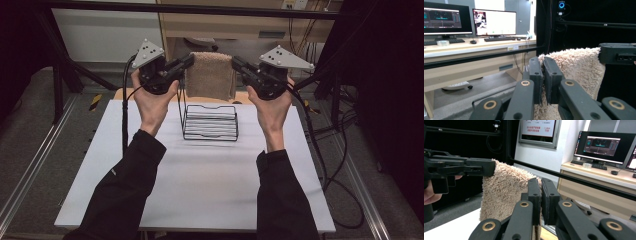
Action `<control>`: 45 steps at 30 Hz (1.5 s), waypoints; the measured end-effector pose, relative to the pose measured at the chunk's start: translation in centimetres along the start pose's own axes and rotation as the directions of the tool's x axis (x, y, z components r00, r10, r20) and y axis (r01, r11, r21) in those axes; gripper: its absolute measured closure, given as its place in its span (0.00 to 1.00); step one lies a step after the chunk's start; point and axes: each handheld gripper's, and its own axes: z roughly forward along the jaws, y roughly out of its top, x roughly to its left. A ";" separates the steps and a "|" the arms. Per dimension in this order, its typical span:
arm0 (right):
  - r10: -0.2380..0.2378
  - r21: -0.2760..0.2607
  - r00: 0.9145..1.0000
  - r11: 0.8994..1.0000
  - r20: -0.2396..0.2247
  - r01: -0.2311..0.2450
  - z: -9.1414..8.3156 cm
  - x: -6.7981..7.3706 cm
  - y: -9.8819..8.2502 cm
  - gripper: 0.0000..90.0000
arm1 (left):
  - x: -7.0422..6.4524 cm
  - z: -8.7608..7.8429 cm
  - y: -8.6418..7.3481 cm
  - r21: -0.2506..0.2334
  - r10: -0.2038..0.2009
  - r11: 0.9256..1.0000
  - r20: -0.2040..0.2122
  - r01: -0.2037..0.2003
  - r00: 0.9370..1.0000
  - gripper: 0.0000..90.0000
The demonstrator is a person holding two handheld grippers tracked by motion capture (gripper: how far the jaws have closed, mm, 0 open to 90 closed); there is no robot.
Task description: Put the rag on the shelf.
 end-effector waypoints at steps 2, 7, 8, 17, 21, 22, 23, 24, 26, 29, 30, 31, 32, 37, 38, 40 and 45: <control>-0.002 -0.001 1.000 1.000 0.003 0.002 0.2 -0.2 0.2 0.96 | 0.1 0.2 0.1 -0.002 -0.002 1.000 0.000 0.002 1.000 0.95; 0.000 -0.005 1.000 1.000 0.006 0.000 0.7 -0.7 0.6 0.96 | 0.3 0.7 0.4 -0.003 -0.005 1.000 0.000 0.005 1.000 0.95; 0.000 -0.008 1.000 1.000 0.006 0.000 0.7 -0.8 0.7 0.96 | 0.3 0.8 0.5 -0.005 -0.004 1.000 0.000 0.004 1.000 0.95; -0.013 -0.015 1.000 1.000 0.017 0.013 1.8 -1.4 1.4 0.96 | 1.0 1.5 1.0 -0.019 -0.007 1.000 -0.015 0.007 1.000 0.95; -0.013 -0.020 1.000 1.000 0.019 0.013 2.4 -1.7 1.5 0.96 | 1.4 2.0 1.3 -0.022 -0.009 1.000 -0.024 0.009 1.000 0.94; -0.012 -0.021 1.000 1.000 0.019 0.013 2.5 -1.7 1.5 0.96 | 1.5 2.1 1.3 -0.026 -0.009 1.000 -0.024 0.008 1.000 0.95; -0.013 -0.022 1.000 1.000 0.019 0.013 2.6 -1.8 1.6 0.96 | 1.6 2.2 1.3 -0.023 -0.009 1.000 -0.025 0.009 1.000 0.94; -0.012 -0.019 1.000 1.000 0.020 0.012 2.8 -1.9 1.6 0.96 | 1.7 2.3 1.3 -0.022 -0.013 1.000 -0.028 0.013 1.000 0.95; -0.015 -0.013 1.000 1.000 0.026 0.016 3.2 -2.0 1.6 0.96 | 1.9 2.6 1.2 -0.016 -0.008 1.000 -0.037 0.007 0.999 0.95; -0.020 -0.013 1.000 1.000 0.023 0.020 3.7 -2.3 1.5 0.96 | 2.2 2.9 1.1 -0.019 -0.014 1.000 -0.040 0.013 0.999 0.94; -0.018 -0.015 1.000 1.000 0.022 0.018 3.8 -2.4 1.5 0.96 | 2.4 3.0 1.2 -0.021 -0.017 1.000 -0.041 0.016 0.999 0.94; -0.019 -0.015 1.000 1.000 0.024 0.020 4.0 -2.4 1.5 0.96 | 2.5 3.1 1.2 -0.020 -0.019 1.000 -0.045 0.018 0.999 0.94; -0.021 -0.015 0.999 1.000 0.024 0.021 4.2 -2.5 1.4 0.96 | 2.6 3.2 1.2 -0.020 -0.017 1.000 -0.048 0.016 0.999 0.94; -0.013 -0.001 1.000 1.000 0.025 0.013 5.0 -2.9 1.1 0.96 | 3.1 3.8 0.7 -0.010 -0.010 1.000 -0.059 0.010 0.998 0.94; -0.017 0.000 1.000 1.000 0.023 0.017 5.2 -2.9 1.0 0.96 | 3.2 3.9 0.5 -0.010 -0.014 1.000 -0.058 0.014 0.998 0.94; -0.012 0.007 1.000 1.000 0.022 0.012 5.4 -3.0 0.8 0.96 | 3.4 4.1 0.2 -0.006 -0.014 1.000 -0.060 0.014 0.998 0.94; -0.012 0.023 1.000 1.000 0.020 0.012 5.9 -3.3 0.1 0.96 | 3.7 4.6 -0.5 0.010 -0.014 1.000 -0.064 0.015 0.998 0.94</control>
